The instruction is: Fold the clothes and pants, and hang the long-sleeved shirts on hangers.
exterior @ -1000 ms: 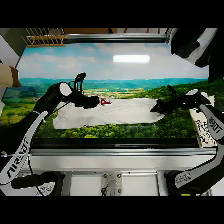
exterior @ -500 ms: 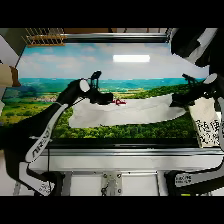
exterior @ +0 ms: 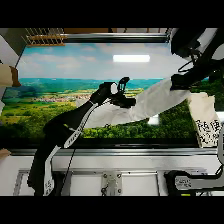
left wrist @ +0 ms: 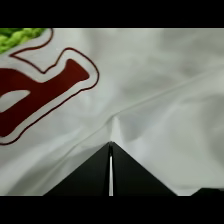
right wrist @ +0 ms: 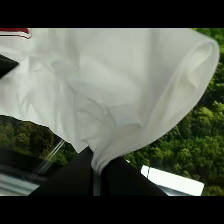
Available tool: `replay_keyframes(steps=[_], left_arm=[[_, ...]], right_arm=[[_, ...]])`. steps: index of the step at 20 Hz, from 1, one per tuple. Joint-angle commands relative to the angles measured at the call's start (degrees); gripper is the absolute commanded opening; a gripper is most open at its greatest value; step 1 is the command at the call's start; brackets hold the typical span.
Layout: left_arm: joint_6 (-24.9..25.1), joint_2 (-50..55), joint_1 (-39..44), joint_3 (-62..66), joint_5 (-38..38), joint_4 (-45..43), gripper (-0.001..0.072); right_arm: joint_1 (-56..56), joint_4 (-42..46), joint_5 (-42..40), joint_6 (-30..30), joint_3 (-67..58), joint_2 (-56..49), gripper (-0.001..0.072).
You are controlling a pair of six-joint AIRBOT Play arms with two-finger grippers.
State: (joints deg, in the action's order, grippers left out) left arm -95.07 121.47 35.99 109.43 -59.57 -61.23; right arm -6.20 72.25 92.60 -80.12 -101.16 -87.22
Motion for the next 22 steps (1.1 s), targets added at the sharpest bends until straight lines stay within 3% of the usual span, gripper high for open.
replay_keyframes(steps=[1, 7, 13, 22], left_arm=[[-0.44, 5.27, 1.18, 7.02, -4.76, -0.09, 0.0008], [-1.09, 4.96, 0.0, 6.56, -6.05, -0.26, 0.0008], [-0.94, -1.81, -6.75, 6.58, -6.51, -0.74, 0.0008], [1.22, -12.92, -23.34, 6.56, -11.5, -0.72, 0.0008]], right_arm=[[5.2, 0.17, 0.92, -2.29, -5.35, 0.76, 0.0008], [11.08, 0.0, 0.63, -4.17, -8.74, 0.72, 0.0008], [17.27, -0.02, -1.2, -7.61, -8.74, 0.68, 0.0009], [33.31, -0.92, -10.67, -21.57, -8.74, -3.98, 0.0009]])
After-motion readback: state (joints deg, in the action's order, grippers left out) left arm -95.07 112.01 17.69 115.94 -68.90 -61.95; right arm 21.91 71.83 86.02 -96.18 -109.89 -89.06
